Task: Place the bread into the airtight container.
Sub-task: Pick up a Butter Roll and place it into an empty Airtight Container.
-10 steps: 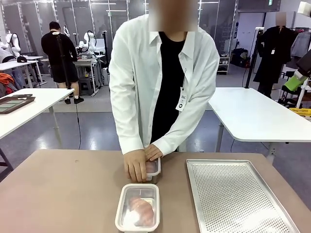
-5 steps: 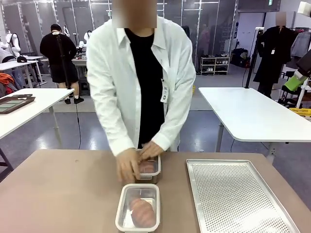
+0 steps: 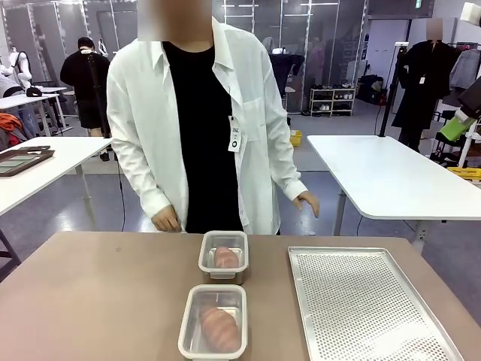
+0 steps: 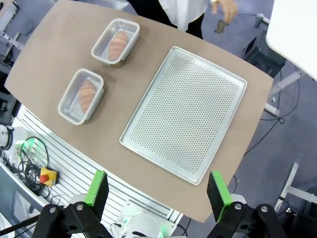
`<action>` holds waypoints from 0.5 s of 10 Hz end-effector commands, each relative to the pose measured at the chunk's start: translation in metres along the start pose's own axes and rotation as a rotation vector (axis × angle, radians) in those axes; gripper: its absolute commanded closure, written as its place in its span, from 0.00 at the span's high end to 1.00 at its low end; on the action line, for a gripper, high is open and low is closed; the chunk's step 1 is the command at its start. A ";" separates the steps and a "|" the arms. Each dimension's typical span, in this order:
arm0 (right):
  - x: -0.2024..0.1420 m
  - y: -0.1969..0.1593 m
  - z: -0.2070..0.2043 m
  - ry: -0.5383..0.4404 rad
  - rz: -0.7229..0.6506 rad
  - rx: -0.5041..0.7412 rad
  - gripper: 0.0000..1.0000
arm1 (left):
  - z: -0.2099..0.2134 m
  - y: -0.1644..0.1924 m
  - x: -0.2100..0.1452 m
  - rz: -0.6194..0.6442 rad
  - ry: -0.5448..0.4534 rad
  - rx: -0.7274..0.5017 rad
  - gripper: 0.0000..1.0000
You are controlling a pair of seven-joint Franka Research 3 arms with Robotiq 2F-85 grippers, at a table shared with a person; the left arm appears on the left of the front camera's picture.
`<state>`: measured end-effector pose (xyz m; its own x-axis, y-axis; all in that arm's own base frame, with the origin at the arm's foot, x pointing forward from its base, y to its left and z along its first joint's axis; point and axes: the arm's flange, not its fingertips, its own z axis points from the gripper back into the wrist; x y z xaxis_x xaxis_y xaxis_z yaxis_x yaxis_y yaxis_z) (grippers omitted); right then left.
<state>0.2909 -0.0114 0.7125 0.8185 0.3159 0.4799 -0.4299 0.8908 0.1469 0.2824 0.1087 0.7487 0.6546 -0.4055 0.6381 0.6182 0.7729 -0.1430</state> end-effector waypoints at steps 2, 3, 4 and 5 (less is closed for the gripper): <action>0.001 -0.001 0.001 -0.003 0.003 0.007 1.00 | 0.001 -0.001 0.000 -0.022 -0.005 -0.009 1.00; 0.001 -0.001 0.001 -0.003 0.003 0.007 1.00 | 0.001 -0.001 0.000 -0.022 -0.005 -0.009 1.00; 0.001 -0.001 0.001 -0.003 0.003 0.007 1.00 | 0.001 -0.001 0.000 -0.022 -0.005 -0.009 1.00; 0.001 -0.001 0.001 -0.003 0.003 0.007 1.00 | 0.001 -0.001 0.000 -0.022 -0.005 -0.009 1.00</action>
<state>0.2909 -0.0114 0.7125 0.8185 0.3159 0.4799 -0.4299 0.8909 0.1469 0.2824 0.1087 0.7487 0.6546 -0.4055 0.6381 0.6182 0.7729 -0.1430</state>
